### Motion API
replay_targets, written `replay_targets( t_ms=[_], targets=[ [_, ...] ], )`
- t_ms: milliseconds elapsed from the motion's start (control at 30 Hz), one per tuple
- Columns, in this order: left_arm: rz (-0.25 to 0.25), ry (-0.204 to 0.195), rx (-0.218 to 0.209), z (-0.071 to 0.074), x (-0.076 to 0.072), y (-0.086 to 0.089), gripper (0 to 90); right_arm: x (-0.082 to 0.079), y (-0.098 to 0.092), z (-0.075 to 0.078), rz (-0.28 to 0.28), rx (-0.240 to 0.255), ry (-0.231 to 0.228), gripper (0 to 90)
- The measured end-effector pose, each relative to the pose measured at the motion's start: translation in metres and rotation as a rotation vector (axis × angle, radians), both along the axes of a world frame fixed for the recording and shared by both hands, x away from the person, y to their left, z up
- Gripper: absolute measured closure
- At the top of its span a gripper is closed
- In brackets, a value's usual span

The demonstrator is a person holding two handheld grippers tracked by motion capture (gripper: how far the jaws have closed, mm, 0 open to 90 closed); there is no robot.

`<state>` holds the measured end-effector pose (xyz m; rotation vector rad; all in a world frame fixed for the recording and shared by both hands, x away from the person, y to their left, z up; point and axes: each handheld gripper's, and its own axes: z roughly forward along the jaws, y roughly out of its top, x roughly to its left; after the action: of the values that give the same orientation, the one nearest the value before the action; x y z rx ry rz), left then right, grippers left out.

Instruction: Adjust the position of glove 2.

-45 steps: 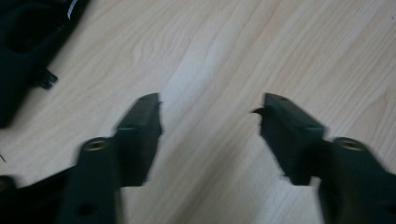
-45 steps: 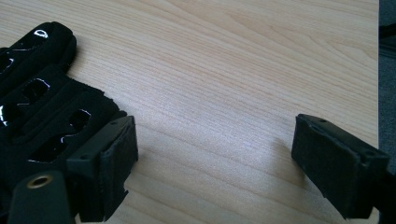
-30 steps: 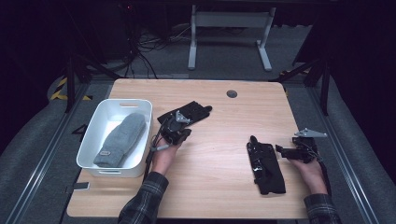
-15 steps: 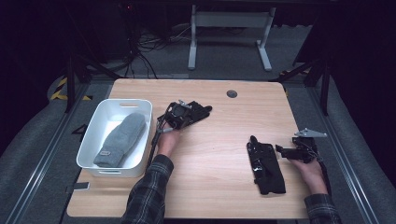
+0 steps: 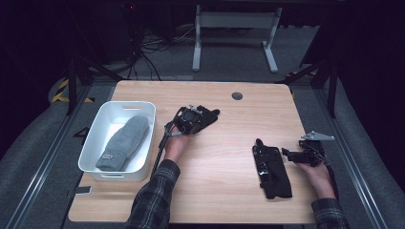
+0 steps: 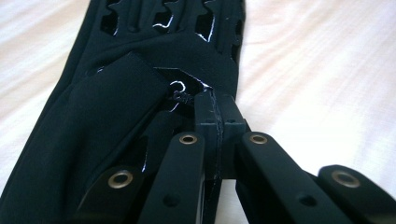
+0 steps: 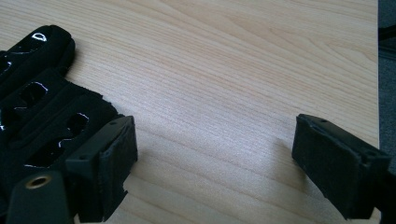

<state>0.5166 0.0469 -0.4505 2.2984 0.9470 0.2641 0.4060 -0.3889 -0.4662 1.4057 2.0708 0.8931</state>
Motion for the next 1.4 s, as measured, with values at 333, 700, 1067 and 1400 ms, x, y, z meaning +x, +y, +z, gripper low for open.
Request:
replay_targets(
  t_ms=[333,700,1067,1400],
  targets=[
    [-0.105,0.021,-0.064,-0.003,-0.038,-0.021,90.0,0.0,0.0,0.0,-0.001,0.0,0.0,14.2],
    [-0.17,0.029,-0.099,-0.004,-0.074,-0.041,90.0,0.0,0.0,0.0,0.0,0.0,0.0,14.2],
    [-0.13,-0.033,-0.075,0.023,-0.051,-0.029,90.0,0.0,0.0,0.0,0.0,-0.001,-0.001,14.3],
    [-0.077,0.012,-0.021,0.008,-0.015,-0.02,90.0,0.0,0.0,0.0,0.0,0.0,0.0,14.3]
  ],
)
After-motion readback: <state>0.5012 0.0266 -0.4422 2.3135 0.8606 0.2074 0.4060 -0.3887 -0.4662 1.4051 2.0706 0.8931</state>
